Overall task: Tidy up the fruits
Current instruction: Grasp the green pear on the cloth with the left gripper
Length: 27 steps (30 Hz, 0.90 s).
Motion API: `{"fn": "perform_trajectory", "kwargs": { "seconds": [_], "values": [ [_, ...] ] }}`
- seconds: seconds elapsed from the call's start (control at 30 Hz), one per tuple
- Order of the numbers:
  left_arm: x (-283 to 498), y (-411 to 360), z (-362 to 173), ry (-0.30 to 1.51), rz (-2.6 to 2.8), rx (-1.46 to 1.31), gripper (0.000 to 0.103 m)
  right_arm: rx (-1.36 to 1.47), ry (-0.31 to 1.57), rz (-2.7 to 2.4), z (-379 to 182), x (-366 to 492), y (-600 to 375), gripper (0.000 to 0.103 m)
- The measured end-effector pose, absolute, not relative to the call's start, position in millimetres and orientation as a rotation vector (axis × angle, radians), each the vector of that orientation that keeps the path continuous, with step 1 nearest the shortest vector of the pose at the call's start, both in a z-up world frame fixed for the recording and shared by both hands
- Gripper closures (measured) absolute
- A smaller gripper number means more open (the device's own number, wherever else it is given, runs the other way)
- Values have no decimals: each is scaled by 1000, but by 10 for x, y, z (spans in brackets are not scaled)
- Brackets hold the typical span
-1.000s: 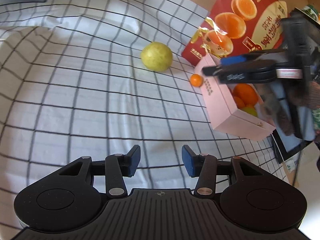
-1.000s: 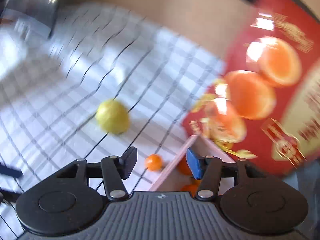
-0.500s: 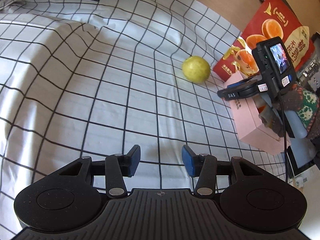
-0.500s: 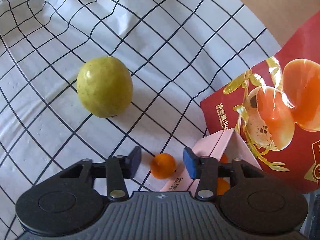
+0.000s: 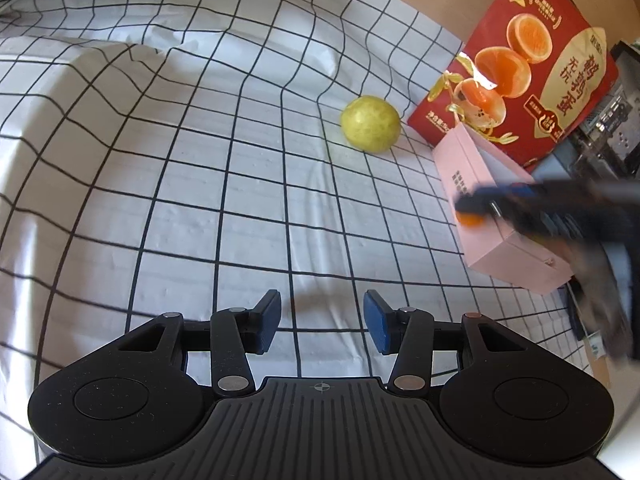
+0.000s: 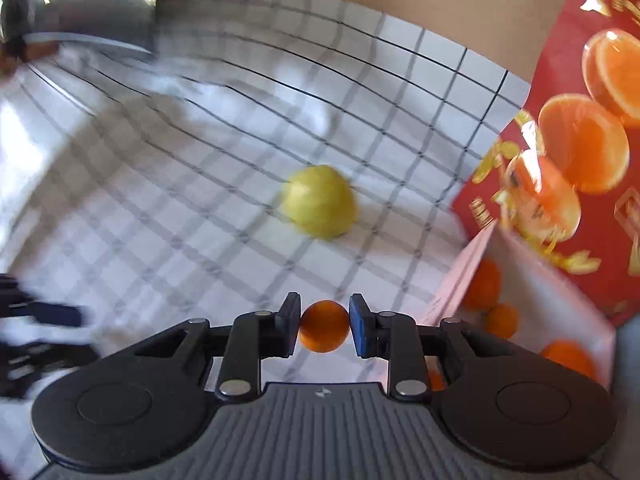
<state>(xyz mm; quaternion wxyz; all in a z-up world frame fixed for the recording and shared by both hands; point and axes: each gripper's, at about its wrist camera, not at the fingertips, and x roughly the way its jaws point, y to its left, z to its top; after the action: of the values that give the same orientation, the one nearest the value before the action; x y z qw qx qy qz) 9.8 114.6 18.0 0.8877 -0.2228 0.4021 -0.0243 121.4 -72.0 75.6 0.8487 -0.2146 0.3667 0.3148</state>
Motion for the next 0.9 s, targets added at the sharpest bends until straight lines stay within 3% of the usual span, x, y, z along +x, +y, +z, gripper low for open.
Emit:
{"fn": "perform_trajectory", "kwargs": {
  "seconds": [0.2, 0.53, 0.57, 0.6, 0.63, 0.7, 0.9],
  "values": [
    [488, 1095, 356, 805, -82, -326, 53, -406, 747, 655, 449, 637, -996, 77],
    [1558, 855, 943, 700, -106, -121, 53, -227, 727, 516, 140, 534, -1373, 76],
    [1648, 838, 979, 697, -110, -107, 53, -215, 713, 504, 137, 509, -1392, 74],
    [1728, 816, 1008, 692, -117, -96, 53, -200, 699, 490, 143, 479, -1418, 65],
    [1789, 791, 1031, 688, -128, -85, 53, -180, 681, 480, 160, 443, -1454, 49],
    [1905, 714, 1048, 681, -148, -56, 53, -125, 626, 457, 192, 353, -1563, 33],
    [2178, 504, 907, 718, -140, 52, 53, -8, 644, 427, 66, 217, -1754, 31]
  ]
}}
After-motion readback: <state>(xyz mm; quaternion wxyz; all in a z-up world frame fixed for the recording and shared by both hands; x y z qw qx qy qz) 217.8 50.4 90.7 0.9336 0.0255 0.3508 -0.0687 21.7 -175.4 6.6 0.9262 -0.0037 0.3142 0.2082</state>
